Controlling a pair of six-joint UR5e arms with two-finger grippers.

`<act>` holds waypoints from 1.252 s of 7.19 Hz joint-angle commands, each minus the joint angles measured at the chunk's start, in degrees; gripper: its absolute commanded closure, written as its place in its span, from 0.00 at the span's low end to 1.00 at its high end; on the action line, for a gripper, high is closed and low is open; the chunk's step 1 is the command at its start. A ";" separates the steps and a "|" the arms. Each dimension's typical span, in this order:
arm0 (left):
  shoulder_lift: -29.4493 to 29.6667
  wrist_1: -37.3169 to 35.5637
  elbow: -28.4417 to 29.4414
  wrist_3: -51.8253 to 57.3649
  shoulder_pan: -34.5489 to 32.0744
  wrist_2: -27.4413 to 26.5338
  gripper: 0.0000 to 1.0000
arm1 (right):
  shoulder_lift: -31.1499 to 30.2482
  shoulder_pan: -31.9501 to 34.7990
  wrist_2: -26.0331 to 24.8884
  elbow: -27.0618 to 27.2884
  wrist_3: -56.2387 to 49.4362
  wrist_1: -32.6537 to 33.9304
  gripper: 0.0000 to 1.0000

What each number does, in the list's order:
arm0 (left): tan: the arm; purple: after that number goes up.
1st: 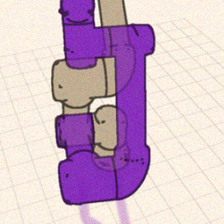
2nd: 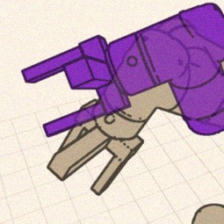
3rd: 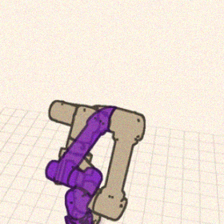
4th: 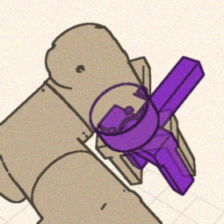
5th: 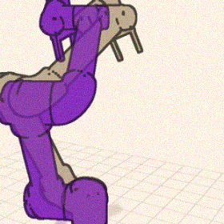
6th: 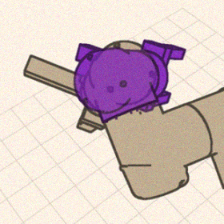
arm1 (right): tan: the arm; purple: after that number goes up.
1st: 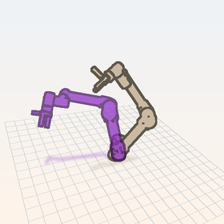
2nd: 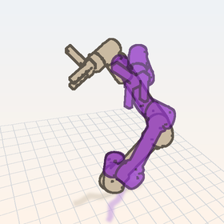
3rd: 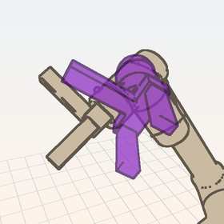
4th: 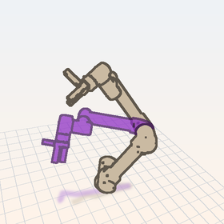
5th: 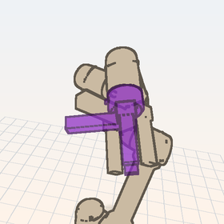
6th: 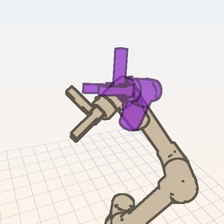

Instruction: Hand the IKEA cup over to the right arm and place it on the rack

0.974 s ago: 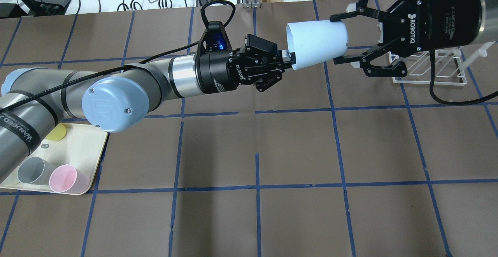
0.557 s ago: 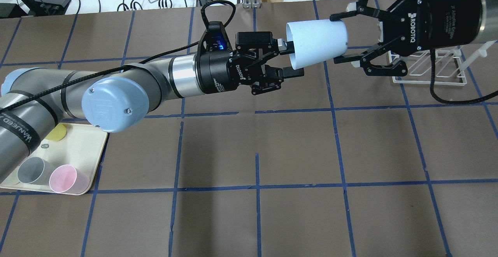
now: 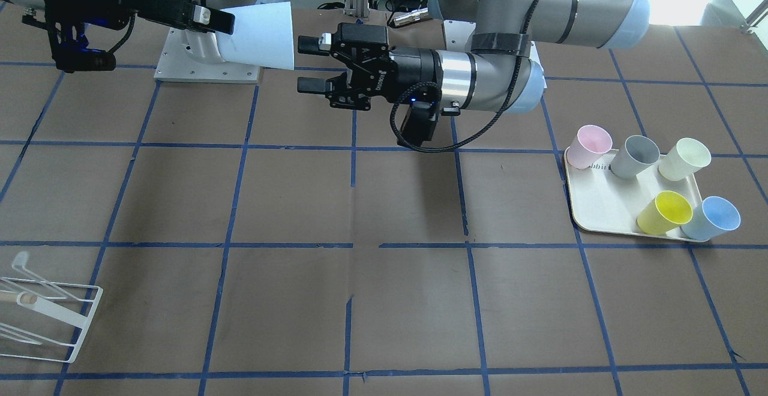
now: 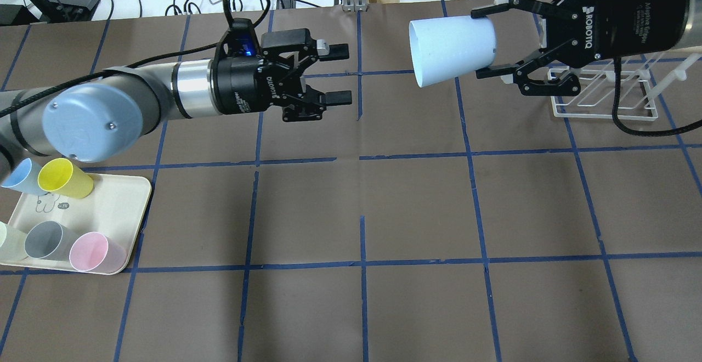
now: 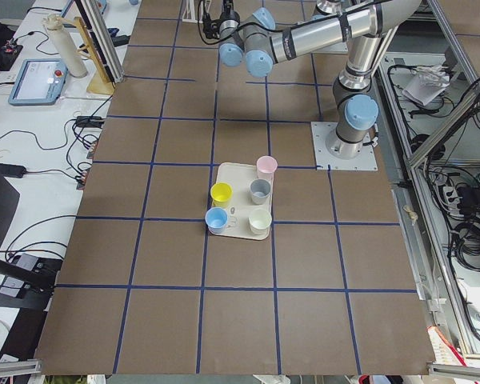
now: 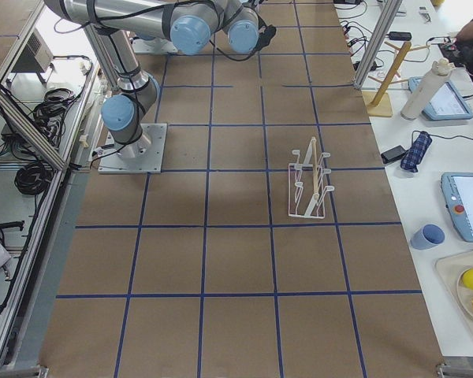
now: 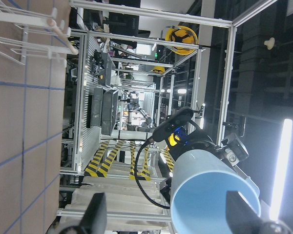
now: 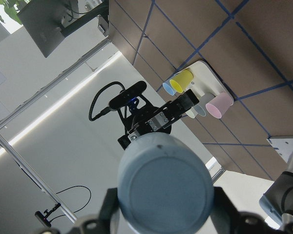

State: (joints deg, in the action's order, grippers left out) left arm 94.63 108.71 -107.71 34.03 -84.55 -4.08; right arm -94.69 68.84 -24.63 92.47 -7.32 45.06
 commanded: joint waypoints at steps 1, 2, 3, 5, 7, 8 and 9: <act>0.29 -1.64 0.22 -0.37 3.86 -13.08 0.00 | 0.21 -0.02 -11.41 -0.45 0.72 10.78 0.54; 0.64 -5.05 0.31 -3.76 4.13 -16.54 0.00 | 0.65 -0.02 -20.89 -0.36 0.81 16.50 0.55; 0.30 -13.00 0.83 -12.41 4.13 -23.88 0.00 | 1.52 -0.02 -27.86 -0.45 0.90 22.47 0.56; 0.20 -19.92 1.10 -17.95 4.13 -37.45 0.00 | 6.24 -0.11 -41.92 -0.88 0.64 37.65 0.56; -0.66 -26.25 1.01 -18.39 4.04 -54.80 0.00 | 9.69 -0.11 -53.28 -1.67 -2.76 48.24 0.56; -1.89 -27.92 3.45 -18.39 3.69 -66.90 0.00 | 11.01 -0.11 -56.98 -3.33 -5.75 50.81 0.56; -2.34 -27.15 7.74 -18.47 2.56 -74.94 0.00 | 12.33 -0.28 -59.28 -4.48 -7.34 53.53 0.60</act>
State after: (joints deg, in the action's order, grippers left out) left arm 93.19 81.91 -104.04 15.67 -81.01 -67.48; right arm -84.07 68.67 -80.04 89.49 -12.15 94.86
